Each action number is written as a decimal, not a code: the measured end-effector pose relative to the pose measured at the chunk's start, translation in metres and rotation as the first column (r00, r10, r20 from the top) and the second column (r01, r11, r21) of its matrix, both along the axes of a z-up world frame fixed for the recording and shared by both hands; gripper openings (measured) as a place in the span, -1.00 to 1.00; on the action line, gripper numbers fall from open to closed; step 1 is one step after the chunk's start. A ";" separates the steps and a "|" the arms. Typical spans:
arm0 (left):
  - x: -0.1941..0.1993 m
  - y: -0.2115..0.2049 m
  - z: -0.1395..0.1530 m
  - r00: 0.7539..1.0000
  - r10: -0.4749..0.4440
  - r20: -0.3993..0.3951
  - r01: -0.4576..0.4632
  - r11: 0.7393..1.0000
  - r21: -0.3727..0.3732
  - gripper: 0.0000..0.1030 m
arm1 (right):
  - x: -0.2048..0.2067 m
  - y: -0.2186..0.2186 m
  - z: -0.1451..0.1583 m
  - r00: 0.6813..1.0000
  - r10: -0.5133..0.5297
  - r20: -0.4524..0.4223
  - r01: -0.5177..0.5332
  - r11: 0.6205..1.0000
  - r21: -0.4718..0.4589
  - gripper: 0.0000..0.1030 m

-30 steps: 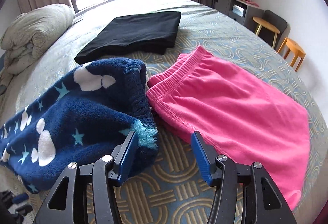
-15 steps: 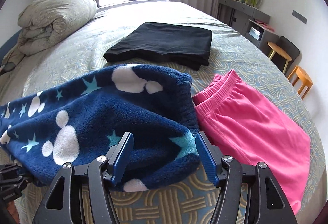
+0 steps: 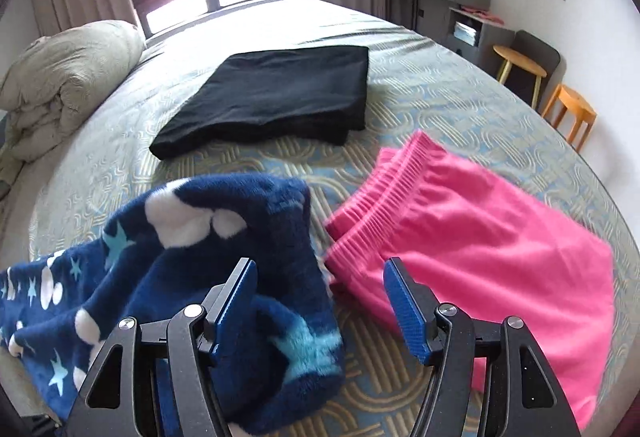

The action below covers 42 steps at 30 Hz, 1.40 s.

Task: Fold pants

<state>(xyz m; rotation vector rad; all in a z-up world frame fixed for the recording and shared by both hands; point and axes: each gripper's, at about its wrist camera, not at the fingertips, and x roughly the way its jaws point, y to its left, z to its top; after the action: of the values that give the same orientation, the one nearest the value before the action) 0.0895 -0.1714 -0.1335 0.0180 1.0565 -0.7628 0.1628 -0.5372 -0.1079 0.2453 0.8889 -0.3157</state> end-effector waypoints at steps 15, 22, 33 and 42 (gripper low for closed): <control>-0.008 0.011 0.007 0.999 -0.026 0.035 0.026 1.000 0.000 -0.72 | 0.105 0.038 -0.034 0.978 -0.035 -0.206 -0.061 0.895 -0.443 -0.15; -0.016 0.070 0.034 0.998 0.052 0.048 -0.050 0.998 -0.039 -0.66 | 0.026 0.061 0.023 0.991 0.048 -0.127 -0.095 0.916 -0.389 0.15; 0.026 0.319 0.050 0.713 0.698 0.060 -0.694 0.716 -0.082 -0.25 | -0.075 0.229 0.025 0.909 0.412 0.055 -0.412 0.911 -0.013 0.29; 0.067 0.418 0.003 0.577 0.815 -0.058 -0.816 0.571 -0.093 -0.25 | -0.059 0.335 0.005 0.834 0.551 -0.022 -0.550 0.829 -0.104 0.29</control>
<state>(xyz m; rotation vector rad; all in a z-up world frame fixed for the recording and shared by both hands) 0.1569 0.2464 -0.1300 -0.5522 0.8869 0.0505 0.1034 -0.2025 -0.1032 -0.1169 0.8918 0.1801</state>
